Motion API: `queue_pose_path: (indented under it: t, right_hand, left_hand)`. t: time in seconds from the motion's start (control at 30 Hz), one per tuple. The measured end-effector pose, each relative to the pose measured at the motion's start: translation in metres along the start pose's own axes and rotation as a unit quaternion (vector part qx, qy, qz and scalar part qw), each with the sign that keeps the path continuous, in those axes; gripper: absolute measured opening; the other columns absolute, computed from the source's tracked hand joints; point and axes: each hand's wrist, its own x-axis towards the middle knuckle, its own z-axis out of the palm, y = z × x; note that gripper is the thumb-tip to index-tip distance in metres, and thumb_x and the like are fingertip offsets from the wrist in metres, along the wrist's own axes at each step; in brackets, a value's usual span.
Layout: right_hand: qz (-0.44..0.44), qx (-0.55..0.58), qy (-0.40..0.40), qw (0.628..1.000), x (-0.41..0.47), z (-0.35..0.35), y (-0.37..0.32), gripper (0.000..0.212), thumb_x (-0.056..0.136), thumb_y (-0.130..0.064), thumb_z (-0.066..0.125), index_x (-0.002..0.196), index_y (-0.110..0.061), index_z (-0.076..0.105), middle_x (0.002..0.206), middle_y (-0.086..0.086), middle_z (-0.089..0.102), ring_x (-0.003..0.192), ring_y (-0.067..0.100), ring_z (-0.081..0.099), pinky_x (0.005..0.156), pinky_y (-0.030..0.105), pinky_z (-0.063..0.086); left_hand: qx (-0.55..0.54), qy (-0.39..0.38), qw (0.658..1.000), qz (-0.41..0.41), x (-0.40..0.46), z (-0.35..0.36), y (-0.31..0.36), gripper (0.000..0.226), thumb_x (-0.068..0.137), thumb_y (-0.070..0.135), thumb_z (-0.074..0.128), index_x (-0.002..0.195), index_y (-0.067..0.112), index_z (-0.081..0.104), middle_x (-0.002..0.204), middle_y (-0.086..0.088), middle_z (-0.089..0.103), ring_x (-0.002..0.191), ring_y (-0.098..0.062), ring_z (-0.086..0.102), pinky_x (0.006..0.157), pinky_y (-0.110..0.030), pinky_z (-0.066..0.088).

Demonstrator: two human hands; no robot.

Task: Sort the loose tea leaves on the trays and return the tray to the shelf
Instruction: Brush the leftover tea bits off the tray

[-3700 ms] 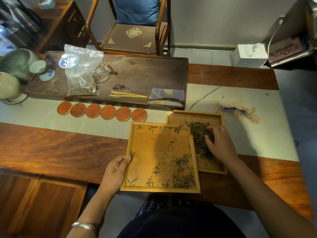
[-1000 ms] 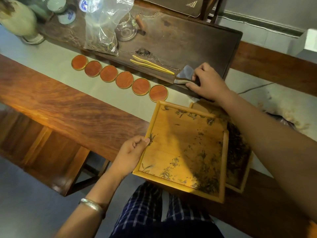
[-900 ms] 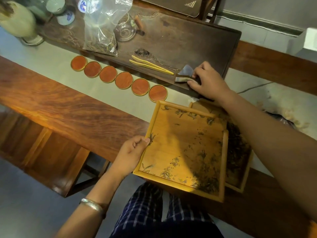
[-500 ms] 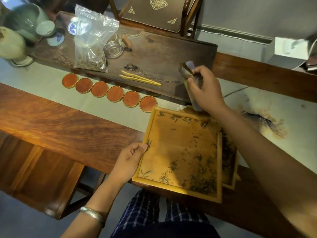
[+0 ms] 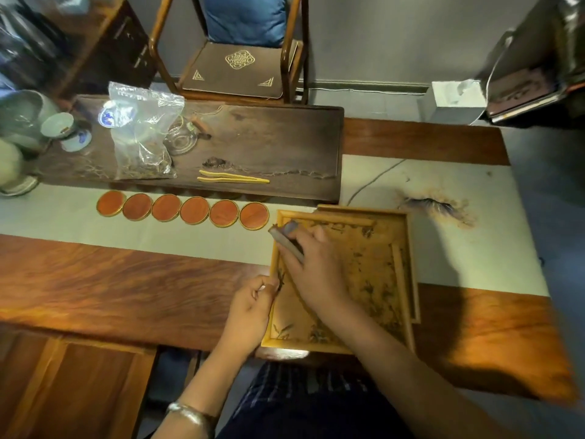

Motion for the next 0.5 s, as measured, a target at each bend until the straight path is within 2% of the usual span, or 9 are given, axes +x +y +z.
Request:
queue_pose_path:
  t: [0.07,0.2,0.4,0.5]
  right_hand:
    - [0.013,-0.035,0.017,0.999,0.002,0.01,-0.001,0.028,0.093,-0.03,0.056,0.119,-0.022,0.061,0.111,0.0,0.046,0.094,0.011,0.047,0.069,0.019,0.038]
    - [0.025,-0.082,0.035,0.996,0.006,0.017,-0.003,0.033,0.094,-0.026,0.054,0.126,-0.022,0.056,0.116,0.0,0.046,0.1,0.015,0.048,0.073,0.022,0.044]
    - [0.031,-0.135,0.04,0.99,0.004,0.016,0.004,0.034,0.095,-0.025,0.052,0.129,-0.023,0.053,0.112,0.003,0.048,0.097,0.016,0.047,0.071,0.021,0.036]
    - [0.041,-0.137,0.04,0.989,0.002,0.012,0.012,0.031,0.094,-0.024,0.053,0.124,-0.022,0.058,0.11,0.004,0.049,0.093,0.017,0.049,0.072,0.025,0.043]
  left_hand:
    - [0.003,-0.005,1.0,0.016,-0.004,0.0,0.0,0.029,0.098,0.013,0.048,0.077,0.006,0.066,0.069,-0.002,0.066,0.065,-0.005,0.06,0.06,-0.013,0.043]
    - [0.0,-0.017,0.999,0.032,-0.011,-0.003,-0.003,0.033,0.099,0.017,0.047,0.075,0.001,0.062,0.068,-0.022,0.059,0.059,-0.012,0.054,0.056,-0.016,0.04]
    - [0.005,-0.015,1.0,0.024,-0.016,-0.001,-0.007,0.032,0.099,0.02,0.048,0.076,0.005,0.064,0.065,-0.002,0.066,0.059,-0.004,0.06,0.055,-0.01,0.042]
    - [-0.004,-0.012,1.0,0.022,-0.018,0.001,-0.011,0.033,0.099,0.02,0.049,0.074,0.001,0.062,0.063,0.002,0.064,0.059,-0.002,0.059,0.055,-0.01,0.042]
